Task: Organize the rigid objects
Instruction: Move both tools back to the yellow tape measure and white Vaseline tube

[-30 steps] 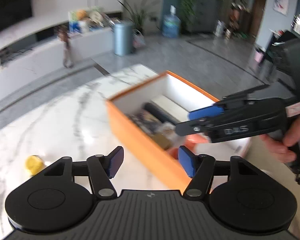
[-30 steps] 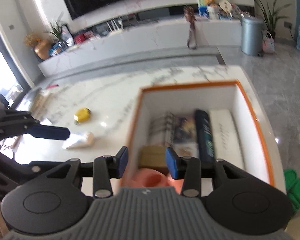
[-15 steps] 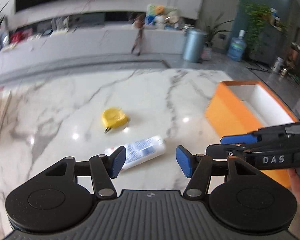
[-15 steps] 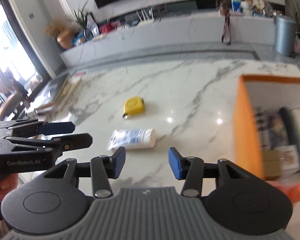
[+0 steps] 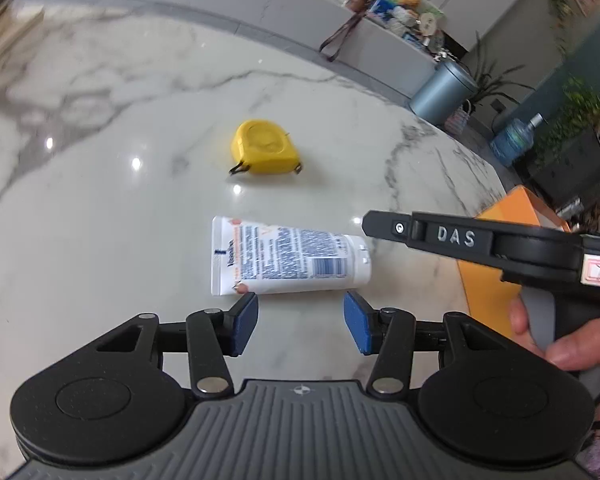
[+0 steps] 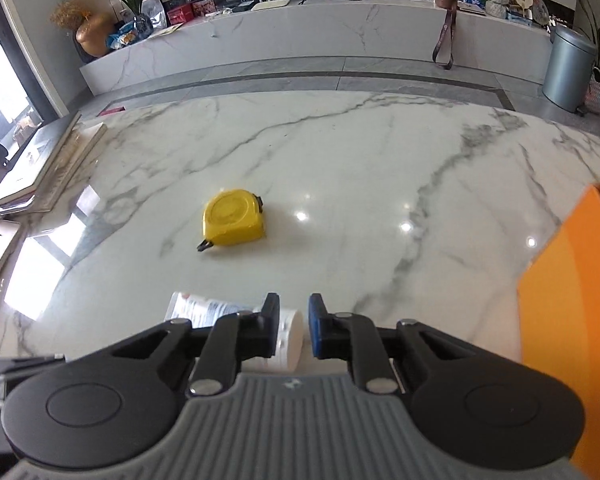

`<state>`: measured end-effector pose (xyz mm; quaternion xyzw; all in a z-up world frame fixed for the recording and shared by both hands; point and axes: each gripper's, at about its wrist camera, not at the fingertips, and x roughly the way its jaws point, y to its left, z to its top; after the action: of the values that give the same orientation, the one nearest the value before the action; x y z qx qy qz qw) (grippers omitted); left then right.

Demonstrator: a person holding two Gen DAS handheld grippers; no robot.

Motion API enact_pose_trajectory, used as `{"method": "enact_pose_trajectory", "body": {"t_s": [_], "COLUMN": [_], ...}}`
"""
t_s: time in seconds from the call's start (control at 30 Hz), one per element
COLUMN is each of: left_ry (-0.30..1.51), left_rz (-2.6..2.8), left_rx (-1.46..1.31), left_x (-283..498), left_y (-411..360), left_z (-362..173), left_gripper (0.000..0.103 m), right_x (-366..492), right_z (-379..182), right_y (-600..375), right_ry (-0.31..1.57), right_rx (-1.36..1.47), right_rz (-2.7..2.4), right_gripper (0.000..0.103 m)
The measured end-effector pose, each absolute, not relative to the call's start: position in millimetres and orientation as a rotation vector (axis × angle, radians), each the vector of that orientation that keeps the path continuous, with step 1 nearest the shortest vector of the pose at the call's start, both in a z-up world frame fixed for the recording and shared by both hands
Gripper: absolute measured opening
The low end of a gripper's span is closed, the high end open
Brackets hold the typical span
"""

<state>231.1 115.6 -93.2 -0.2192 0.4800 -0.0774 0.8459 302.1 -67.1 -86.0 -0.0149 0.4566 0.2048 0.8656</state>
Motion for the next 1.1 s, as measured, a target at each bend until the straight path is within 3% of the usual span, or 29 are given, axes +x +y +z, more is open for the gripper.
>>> {"method": "enact_pose_trajectory", "body": {"t_s": [0.33,0.37,1.1], "left_ry": [1.019,1.017,0.952], "left_rz": [-0.113,-0.115,-0.232], "left_rx": [-0.663,-0.661,-0.095], "left_x": [245.9,247.4,251.0], "left_y": [145.6,146.0,111.1], "left_z": [-117.9,-117.7,-109.8], "left_gripper": [0.066,0.066,0.073], "right_x": [298.2,294.2,261.0], "right_z": [-111.5,-115.6,-113.5], "right_y": [-57.8,-58.7,-44.9], "right_ry": [1.129,1.15,1.039], "right_rx": [-0.052,-0.031,-0.222], "right_rz": [0.495,0.508,0.563], "right_gripper": [0.015,0.012,0.011]}}
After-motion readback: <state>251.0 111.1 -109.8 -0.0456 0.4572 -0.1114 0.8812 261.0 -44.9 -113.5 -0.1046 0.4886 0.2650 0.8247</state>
